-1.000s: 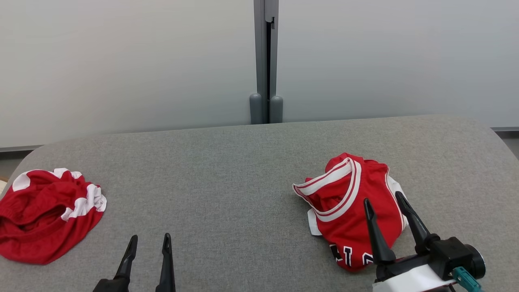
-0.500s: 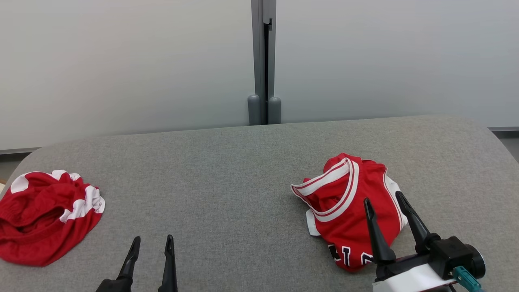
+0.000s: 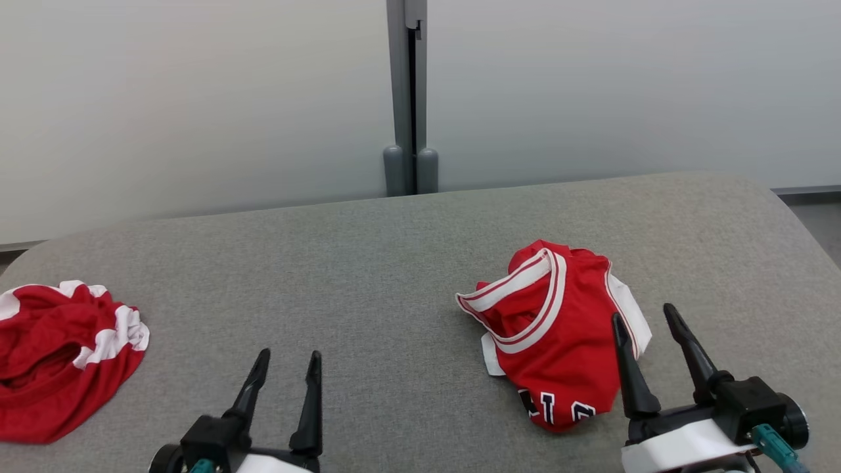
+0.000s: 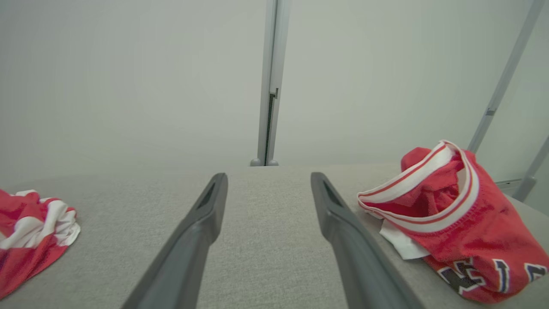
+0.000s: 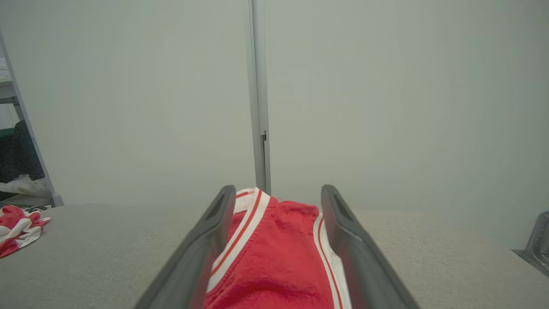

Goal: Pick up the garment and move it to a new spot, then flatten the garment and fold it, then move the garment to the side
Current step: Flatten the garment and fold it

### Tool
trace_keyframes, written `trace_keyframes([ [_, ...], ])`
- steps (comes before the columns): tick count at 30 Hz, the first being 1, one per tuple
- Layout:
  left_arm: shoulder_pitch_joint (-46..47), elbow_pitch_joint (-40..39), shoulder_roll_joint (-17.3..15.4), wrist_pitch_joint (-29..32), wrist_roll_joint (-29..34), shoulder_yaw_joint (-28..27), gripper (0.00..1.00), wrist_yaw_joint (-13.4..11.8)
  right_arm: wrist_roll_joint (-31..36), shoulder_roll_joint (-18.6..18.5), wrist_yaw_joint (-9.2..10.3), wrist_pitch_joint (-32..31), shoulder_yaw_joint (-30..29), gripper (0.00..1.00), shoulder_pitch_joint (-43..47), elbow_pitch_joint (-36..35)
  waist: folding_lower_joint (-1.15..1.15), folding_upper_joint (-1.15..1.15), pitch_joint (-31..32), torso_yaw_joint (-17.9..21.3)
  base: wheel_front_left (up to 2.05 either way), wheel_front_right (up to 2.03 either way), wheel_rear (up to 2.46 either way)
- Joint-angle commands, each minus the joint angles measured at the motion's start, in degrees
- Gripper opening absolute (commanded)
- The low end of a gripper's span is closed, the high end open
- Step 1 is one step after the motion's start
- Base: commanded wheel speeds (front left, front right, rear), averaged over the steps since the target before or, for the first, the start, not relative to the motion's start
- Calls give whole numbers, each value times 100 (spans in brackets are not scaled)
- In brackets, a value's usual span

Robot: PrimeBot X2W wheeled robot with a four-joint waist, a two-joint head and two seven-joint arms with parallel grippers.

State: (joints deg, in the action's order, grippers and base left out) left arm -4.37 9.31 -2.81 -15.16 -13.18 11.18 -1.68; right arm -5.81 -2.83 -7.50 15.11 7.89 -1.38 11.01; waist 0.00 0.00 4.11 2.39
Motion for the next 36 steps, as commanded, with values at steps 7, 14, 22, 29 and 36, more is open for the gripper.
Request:
trace_keyframes([
  [7, 1187, 676, -14, 92, -1070, 1240, 100, 610, 156, -11, 2, 5, -352, 100, -153, 0, 0, 0, -334, 590, 0, 0, 0],
  [14, 2427, 1114, -26, 902, -2147, 2254, 100, 757, 101, -10, 2, 5, -380, 100, -228, -48, 0, 0, -617, 1152, 0, 0, 0],
  [22, 3425, 1681, -19, 1595, -2490, 2681, 100, 435, -37, -11, 2, 5, -281, 100, -349, -101, 0, 0, -952, 1542, 0, 0, 0],
  [29, 3803, 2007, -21, 1670, -2799, 2845, 100, 324, -86, -11, 2, 5, -245, 100, -427, -101, 0, 0, -1022, 1707, 0, 0, 0],
  [36, 4141, 2466, -19, 1723, -3044, 2993, 100, 15, -156, -10, 2, 5, -178, 100, -508, -108, 0, 0, -1099, 1864, 0, 0, 0],
])
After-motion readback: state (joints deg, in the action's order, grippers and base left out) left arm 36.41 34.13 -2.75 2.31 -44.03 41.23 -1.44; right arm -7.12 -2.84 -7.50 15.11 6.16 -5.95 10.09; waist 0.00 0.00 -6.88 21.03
